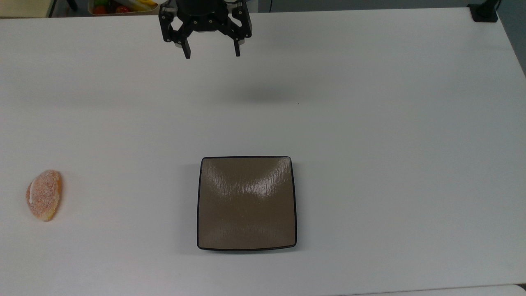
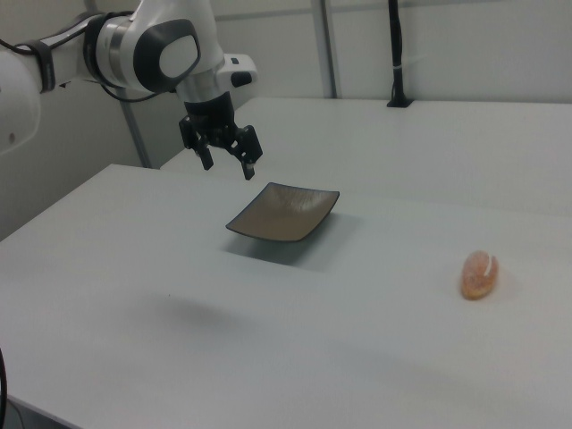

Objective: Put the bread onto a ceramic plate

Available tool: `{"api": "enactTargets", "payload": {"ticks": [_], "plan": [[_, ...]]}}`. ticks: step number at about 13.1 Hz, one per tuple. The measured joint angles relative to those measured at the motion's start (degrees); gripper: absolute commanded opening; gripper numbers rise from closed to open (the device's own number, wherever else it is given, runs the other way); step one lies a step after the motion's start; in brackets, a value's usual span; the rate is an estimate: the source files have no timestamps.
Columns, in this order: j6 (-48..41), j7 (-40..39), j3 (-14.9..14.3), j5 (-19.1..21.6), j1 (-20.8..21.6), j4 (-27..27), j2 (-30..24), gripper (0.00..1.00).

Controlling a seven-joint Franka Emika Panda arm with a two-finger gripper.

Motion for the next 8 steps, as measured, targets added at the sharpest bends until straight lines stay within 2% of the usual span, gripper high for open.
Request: {"api": "enactTargets", "payload": {"ticks": [8], "plan": [[0.85, -0.04, -0.12, -0.07, -0.07, 0.01, 0.16, 1.00]]}}
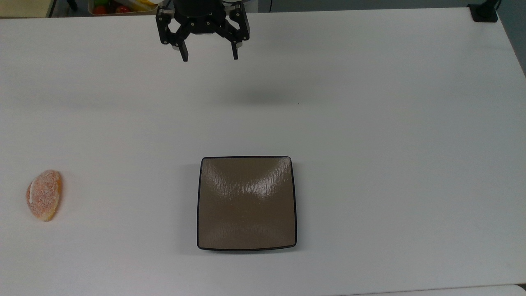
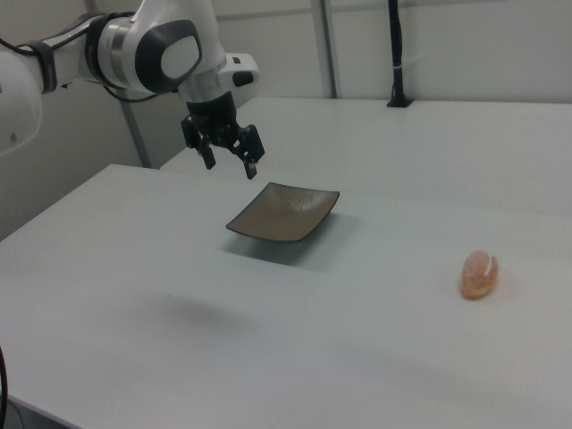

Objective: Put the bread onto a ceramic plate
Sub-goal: 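Move the open gripper over toward the bread roll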

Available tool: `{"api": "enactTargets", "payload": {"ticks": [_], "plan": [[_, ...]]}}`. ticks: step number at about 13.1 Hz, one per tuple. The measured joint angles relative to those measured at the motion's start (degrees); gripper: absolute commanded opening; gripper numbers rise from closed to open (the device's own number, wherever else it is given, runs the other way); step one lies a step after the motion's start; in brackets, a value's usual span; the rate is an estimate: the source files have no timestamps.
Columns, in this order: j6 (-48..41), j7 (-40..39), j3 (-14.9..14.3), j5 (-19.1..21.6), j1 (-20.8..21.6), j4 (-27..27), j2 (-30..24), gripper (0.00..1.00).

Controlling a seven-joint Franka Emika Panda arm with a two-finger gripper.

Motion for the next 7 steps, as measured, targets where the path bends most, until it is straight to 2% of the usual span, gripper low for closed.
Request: {"api": "enactTargets", "payload": {"ticks": [4, 7], "plan": [[0.00, -0.89, -0.26, -2.80, -0.11, 0.00, 0.00, 1.00], [0.13, -3.83, -0.64, -3.34, -1.59, 0.16, 0.13, 1.00]]}}
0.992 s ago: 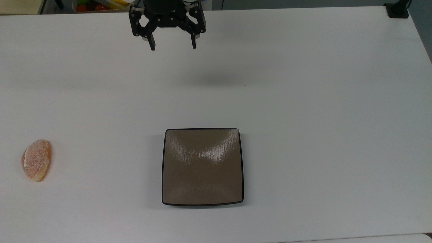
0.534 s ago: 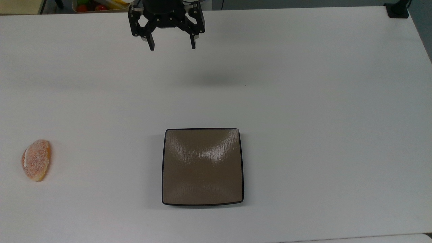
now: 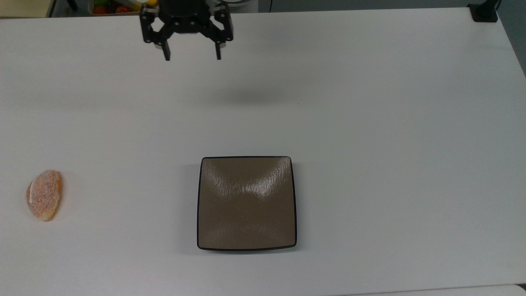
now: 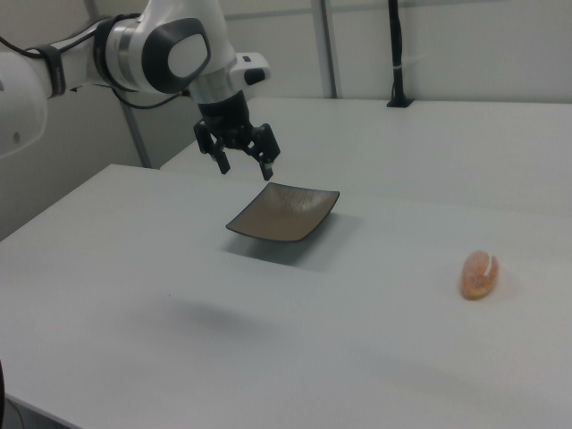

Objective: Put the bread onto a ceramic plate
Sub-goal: 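Move the open gripper over toward the bread roll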

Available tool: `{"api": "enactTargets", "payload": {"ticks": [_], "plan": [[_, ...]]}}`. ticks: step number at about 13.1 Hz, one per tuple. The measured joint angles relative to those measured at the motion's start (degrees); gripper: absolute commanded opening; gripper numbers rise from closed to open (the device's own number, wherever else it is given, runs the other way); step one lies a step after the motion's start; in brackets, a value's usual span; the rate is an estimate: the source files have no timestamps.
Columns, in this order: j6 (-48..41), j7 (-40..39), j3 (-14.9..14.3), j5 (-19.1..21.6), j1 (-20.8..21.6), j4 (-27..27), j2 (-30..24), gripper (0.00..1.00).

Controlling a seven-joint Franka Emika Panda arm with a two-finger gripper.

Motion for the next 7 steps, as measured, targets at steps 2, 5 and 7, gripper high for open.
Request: {"api": "enactTargets", "payload": {"ticks": [2, 5, 7], "plan": [[0.42, -1.41, -1.48, -0.05, -1.06, 3.24, 2.17, 1.00], [3.41, -3.06, -4.28, -0.91, -2.47, 9.68, 8.91, 1.00], [7.81, -4.18, -4.66, -1.27, -4.88, 10.86, 11.21, 1.00]]}}
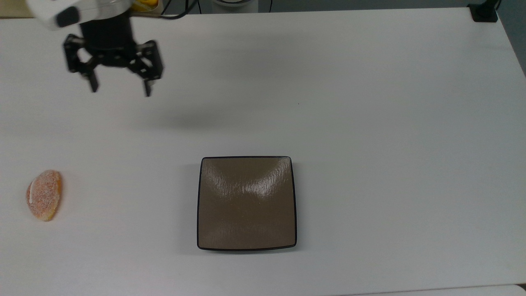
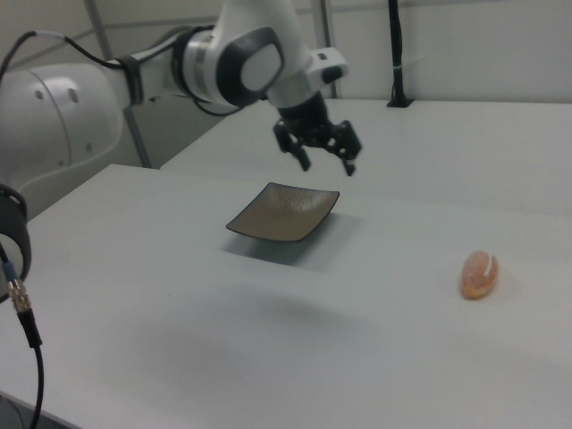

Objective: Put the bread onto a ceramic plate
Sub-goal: 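Move the open gripper over toward the bread roll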

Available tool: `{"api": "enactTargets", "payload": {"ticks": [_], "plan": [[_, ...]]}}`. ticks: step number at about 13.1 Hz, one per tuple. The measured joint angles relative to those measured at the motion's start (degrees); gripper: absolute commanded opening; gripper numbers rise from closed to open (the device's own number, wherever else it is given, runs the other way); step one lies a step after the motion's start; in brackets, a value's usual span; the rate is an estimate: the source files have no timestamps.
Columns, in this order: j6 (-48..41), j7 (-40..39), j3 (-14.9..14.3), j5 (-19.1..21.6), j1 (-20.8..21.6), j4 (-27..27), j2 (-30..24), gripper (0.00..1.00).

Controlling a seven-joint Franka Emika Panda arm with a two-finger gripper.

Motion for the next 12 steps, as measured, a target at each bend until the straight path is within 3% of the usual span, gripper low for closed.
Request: {"api": "enactTargets", "payload": {"ticks": [5, 12], "plan": [[14.25, -5.06, -0.32, -0.01, -8.93, 0.28, 5.23, 1.00], [31.14, -5.40, -0.37, -0.01, -13.46, 0.31, 14.27, 1.00]]}}
